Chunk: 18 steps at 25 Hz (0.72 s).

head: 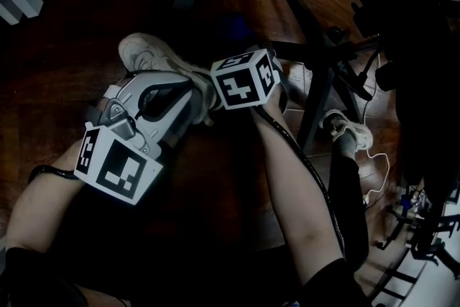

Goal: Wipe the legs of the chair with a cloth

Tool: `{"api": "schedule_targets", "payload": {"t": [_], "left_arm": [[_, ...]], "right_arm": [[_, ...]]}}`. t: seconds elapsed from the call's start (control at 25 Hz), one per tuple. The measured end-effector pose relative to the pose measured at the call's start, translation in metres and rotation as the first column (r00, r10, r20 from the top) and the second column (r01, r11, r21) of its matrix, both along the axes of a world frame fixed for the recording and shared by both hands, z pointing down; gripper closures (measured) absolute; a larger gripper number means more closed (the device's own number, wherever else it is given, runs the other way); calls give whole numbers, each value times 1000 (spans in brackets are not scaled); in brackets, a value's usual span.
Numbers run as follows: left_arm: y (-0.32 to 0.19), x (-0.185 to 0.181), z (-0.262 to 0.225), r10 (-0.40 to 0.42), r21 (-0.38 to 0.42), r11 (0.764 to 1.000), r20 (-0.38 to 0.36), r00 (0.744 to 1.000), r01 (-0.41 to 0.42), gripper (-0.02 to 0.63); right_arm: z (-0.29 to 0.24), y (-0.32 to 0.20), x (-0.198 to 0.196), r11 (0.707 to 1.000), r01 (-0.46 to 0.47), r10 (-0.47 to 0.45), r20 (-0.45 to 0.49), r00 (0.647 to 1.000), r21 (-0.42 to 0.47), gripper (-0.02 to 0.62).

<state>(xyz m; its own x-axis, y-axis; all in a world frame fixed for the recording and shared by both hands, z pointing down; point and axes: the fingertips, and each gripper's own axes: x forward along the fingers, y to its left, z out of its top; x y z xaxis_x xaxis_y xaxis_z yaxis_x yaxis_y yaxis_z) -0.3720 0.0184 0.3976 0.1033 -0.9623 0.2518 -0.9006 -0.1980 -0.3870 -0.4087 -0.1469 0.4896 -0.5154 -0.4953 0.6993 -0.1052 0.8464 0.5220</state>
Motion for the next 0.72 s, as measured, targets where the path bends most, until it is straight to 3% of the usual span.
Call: {"api": "schedule_targets", "payload": {"t": [0.2, 0.4, 0.56, 0.72], "left_arm": [[-1, -8, 6, -17, -17, 1000, -27, 999, 16, 595], [-2, -12, 7, -30, -18, 999, -44, 999, 29, 600], [-5, -22, 11, -82, -32, 996, -62, 995, 80, 600], [0, -19, 11, -76, -41, 996, -28, 997, 74, 600]], "right_arm": [[5, 17, -13, 998, 46, -46, 16, 999, -43, 508], [5, 20, -16, 992, 28, -21, 62, 998, -123, 506], [8, 28, -22, 988, 61, -51, 73, 996, -145, 506], [7, 43, -29, 971, 88, -58, 134, 989, -224, 506]]}}
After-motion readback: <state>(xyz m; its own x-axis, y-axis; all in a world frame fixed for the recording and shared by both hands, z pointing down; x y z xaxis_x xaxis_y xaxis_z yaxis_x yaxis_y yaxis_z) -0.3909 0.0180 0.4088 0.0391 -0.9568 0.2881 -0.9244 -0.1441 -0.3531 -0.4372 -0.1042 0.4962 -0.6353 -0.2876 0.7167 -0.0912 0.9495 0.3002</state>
